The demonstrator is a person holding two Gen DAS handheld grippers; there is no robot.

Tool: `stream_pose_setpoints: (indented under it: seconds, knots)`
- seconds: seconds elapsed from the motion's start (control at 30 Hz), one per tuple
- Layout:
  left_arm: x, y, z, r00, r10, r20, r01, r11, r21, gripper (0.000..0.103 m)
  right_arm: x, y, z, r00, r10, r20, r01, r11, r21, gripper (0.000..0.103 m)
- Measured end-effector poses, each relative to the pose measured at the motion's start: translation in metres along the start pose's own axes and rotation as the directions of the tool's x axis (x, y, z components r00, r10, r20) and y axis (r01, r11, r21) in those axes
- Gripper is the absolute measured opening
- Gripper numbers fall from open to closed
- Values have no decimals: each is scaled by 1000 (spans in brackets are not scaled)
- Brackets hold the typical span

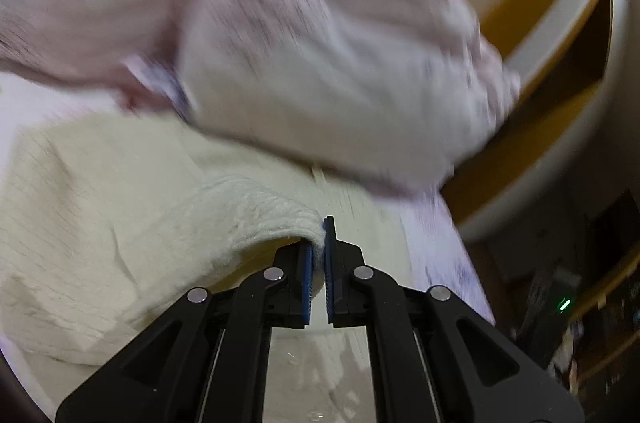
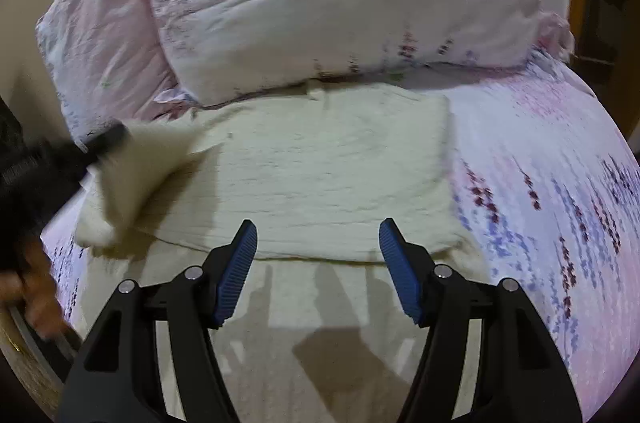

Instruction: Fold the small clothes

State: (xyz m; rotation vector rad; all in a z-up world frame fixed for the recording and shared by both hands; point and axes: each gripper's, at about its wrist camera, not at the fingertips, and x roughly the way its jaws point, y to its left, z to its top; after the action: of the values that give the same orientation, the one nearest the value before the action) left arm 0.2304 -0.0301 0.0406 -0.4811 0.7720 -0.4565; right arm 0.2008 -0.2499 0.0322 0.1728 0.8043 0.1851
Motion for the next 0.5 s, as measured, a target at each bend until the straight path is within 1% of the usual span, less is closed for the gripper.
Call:
stream_pose_setpoints:
  seconds: [0.1,0.17,0.2,0.23,0.27,0.3,0.33,0.4,0.47,0.5]
  knots:
    - [26,-9,-15,996,12,-83,-8,999,41,4,0,-10,-2,1000,-24,-1,24,1000,20,63]
    - [31,-10,-19,992,17,-123,-11,999,48,8,-1,-13,-1,999,-34,-1,34,999,25,63]
    - [30,-9,-20,990,10,-140,-3,999,45,12,-2,-12,-1,999,-36,1,36,999,24,63]
    - [24,-7,-21,989,-13,-151,19,999,38,28,-3,-11,0,999,-36,6,36,999,17,63]
    - [16,-5,-21,989,-30,-147,35,999,31,52,-6,-6,2,999,-35,14,35,999,2,63]
    - [5,-2,-21,991,-39,-130,43,999,26,59,-8,-3,4,999,-34,20,34,999,-11,63]
    - [-15,4,-21,995,-46,-89,48,998,26,64,-10,2,6,999,-29,28,30,999,-30,63]
    - [-39,18,-16,998,-40,-50,41,999,21,64,-15,20,10,999,-1,48,6,995,-101,63]
    - [-63,44,-12,1000,-6,-6,6,999,-33,64,-16,44,11,997,37,63,-25,981,-191,63]
    - [-75,63,-10,1000,23,9,-22,997,-74,64,-16,62,11,995,70,64,-52,965,-255,63]
